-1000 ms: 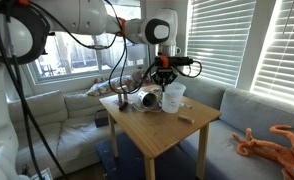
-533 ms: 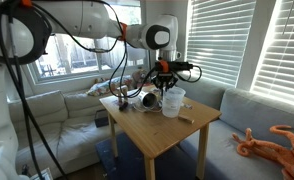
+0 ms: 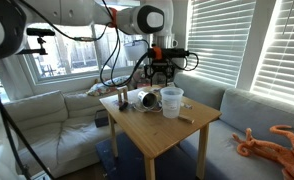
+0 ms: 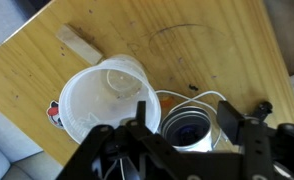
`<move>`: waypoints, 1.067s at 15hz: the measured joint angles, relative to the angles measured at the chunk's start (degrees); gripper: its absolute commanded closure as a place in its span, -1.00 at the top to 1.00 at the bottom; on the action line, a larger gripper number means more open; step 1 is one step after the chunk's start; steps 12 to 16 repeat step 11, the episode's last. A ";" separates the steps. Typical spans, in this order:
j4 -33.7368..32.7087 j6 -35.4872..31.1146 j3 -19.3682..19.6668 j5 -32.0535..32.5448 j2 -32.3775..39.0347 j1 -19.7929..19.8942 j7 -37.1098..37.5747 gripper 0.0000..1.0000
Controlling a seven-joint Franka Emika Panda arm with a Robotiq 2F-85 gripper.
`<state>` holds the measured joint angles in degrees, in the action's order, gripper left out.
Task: Pour the content in the clear frost cold cup onto the table
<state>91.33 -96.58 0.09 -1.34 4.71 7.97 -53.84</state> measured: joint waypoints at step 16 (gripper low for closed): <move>3.61 8.43 8.04 0.51 -11.90 1.06 17.50 1.00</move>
